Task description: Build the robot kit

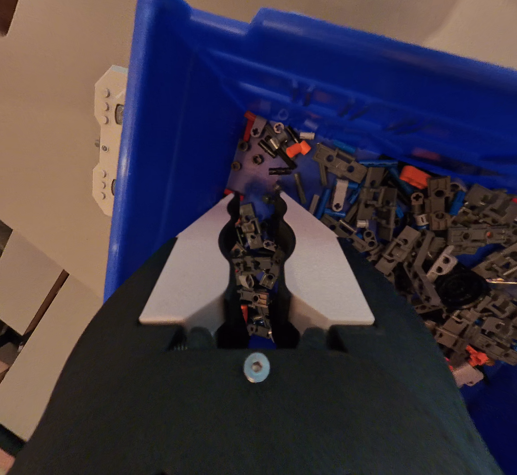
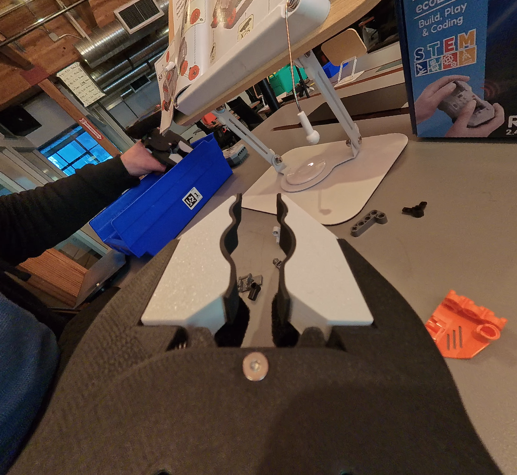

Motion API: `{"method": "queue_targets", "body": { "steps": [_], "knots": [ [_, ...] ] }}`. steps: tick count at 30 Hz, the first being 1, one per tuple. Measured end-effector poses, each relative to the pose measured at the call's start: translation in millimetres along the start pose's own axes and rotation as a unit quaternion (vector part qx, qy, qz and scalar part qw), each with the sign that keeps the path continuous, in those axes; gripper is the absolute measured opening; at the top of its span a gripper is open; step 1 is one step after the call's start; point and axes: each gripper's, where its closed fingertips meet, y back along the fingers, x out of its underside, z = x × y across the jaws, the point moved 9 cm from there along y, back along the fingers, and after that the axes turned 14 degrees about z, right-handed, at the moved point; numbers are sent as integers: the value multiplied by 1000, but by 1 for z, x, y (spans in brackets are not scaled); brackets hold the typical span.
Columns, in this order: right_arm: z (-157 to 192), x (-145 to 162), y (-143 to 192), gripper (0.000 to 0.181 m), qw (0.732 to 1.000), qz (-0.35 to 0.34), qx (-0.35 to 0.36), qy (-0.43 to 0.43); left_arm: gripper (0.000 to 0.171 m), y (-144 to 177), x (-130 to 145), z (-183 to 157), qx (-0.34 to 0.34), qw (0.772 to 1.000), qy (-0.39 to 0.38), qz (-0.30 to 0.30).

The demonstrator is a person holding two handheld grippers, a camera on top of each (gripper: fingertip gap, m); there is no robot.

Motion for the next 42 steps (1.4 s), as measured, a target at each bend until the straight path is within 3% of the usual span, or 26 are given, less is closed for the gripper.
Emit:
{"method": "queue_targets", "body": {
  "steps": [5, 7, 13, 25, 31, 33, 35, 42],
  "knots": [
    [0, 0, 0, 22, 1000, -1, 0, 0, 19, -9, -3, 2, 8, 1000, -5, 21],
    [0, 0, 0, 22, 1000, -2, -1, 0, 8, -10, -4, 1, 14, 1000, -11, 23],
    [0, 0, 1, 23, 1000, -3, -1, 0, 7, -5, 1, -6, 1, 1000, -19, 23],
    [0, 0, 1, 23, 1000, -2, -1, -1, 6, 30, 25, -34, 48, 998, -24, 21],
    [0, 0, 0, 23, 1000, -2, 0, -1, 6, 30, 36, -49, 90, 995, -32, 37],
    [0, 0, 0, 23, 1000, -1, 0, -1, 14, 30, 38, -50, 96, 994, -26, 34],
    [0, 0, 0, 23, 1000, -1, 0, -1, 24, 31, 40, -48, 91, 995, -17, 30],
    [-1, 0, 0, 22, 1000, 1, 1, -2, 27, 36, 44, -26, 53, 998, 11, 11]
  ]
}}
